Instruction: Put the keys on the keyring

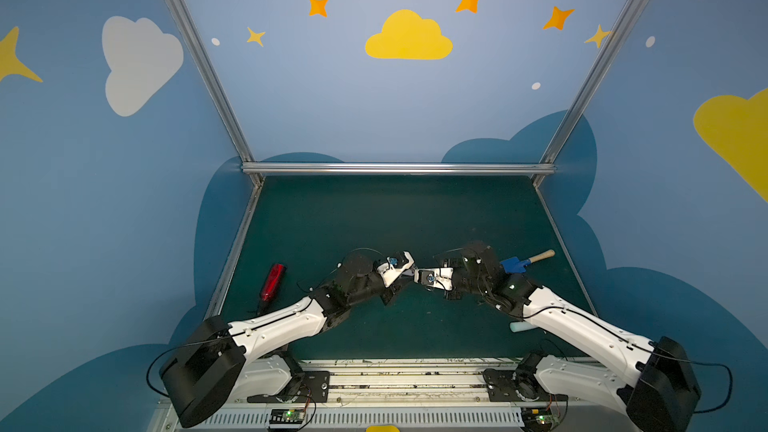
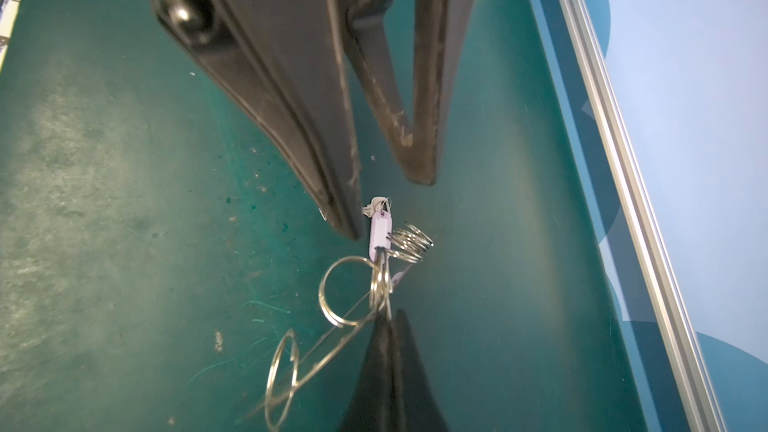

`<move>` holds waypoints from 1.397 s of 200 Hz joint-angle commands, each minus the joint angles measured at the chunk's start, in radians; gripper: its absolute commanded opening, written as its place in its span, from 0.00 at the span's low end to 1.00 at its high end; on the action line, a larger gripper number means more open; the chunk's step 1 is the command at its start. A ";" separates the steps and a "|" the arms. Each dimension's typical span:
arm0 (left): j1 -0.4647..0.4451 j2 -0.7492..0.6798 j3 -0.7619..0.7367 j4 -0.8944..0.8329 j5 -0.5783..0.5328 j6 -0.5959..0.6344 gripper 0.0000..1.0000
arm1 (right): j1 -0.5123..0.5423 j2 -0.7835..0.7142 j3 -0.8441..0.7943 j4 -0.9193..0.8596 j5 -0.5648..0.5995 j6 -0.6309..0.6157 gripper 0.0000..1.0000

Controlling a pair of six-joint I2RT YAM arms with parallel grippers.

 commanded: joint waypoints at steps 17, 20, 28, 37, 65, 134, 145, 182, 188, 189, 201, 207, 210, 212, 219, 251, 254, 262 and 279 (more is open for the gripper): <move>-0.003 0.011 0.044 -0.055 0.102 0.059 0.33 | -0.003 -0.002 0.035 -0.009 -0.011 0.014 0.00; -0.003 0.013 0.044 -0.058 0.107 0.066 0.32 | -0.003 -0.003 0.036 -0.011 -0.013 0.015 0.00; -0.003 0.015 0.046 -0.059 0.116 0.081 0.32 | -0.003 -0.007 0.037 -0.016 -0.018 0.015 0.00; -0.003 0.019 0.049 -0.063 0.126 0.098 0.32 | -0.002 -0.010 0.037 -0.018 -0.021 0.015 0.00; -0.003 0.041 0.077 -0.085 0.150 0.141 0.32 | -0.003 -0.023 0.030 -0.023 -0.036 0.023 0.00; -0.005 0.091 0.096 -0.071 0.161 0.156 0.28 | -0.005 -0.046 0.018 -0.015 -0.058 0.033 0.00; -0.005 0.096 0.097 -0.071 0.161 0.158 0.26 | -0.005 -0.045 0.017 -0.013 -0.059 0.034 0.00; -0.007 0.112 0.101 -0.074 0.161 0.161 0.23 | -0.004 -0.048 0.018 -0.009 -0.064 0.048 0.00; -0.007 0.113 0.100 -0.071 0.161 0.160 0.22 | -0.005 -0.049 0.020 -0.007 -0.066 0.054 0.00; -0.007 0.113 0.099 -0.071 0.161 0.161 0.22 | -0.005 -0.049 0.020 -0.007 -0.067 0.054 0.00; -0.008 0.112 0.095 -0.068 0.161 0.160 0.20 | -0.008 -0.053 0.022 -0.011 -0.075 0.061 0.00; -0.007 0.109 0.091 -0.065 0.161 0.161 0.20 | -0.007 -0.057 0.023 -0.010 -0.072 0.071 0.00; -0.007 0.107 0.088 -0.061 0.161 0.160 0.20 | -0.007 -0.059 0.021 -0.007 -0.069 0.082 0.00; -0.007 0.105 0.085 -0.058 0.161 0.159 0.20 | -0.007 -0.061 0.020 -0.003 -0.064 0.092 0.00; -0.004 0.098 0.075 -0.044 0.162 0.156 0.21 | -0.009 -0.068 0.015 0.009 -0.056 0.124 0.00; 0.012 0.057 0.043 -0.031 0.192 0.166 0.24 | -0.023 -0.083 0.011 -0.010 -0.118 0.125 0.00; 0.014 0.054 0.043 -0.035 0.193 0.168 0.24 | -0.023 -0.083 0.011 -0.011 -0.125 0.124 0.00; 0.016 0.046 0.044 -0.046 0.197 0.177 0.24 | -0.025 -0.084 0.014 -0.018 -0.142 0.121 0.00; 0.024 0.029 0.043 -0.062 0.200 0.188 0.24 | -0.026 -0.084 0.019 -0.032 -0.169 0.115 0.00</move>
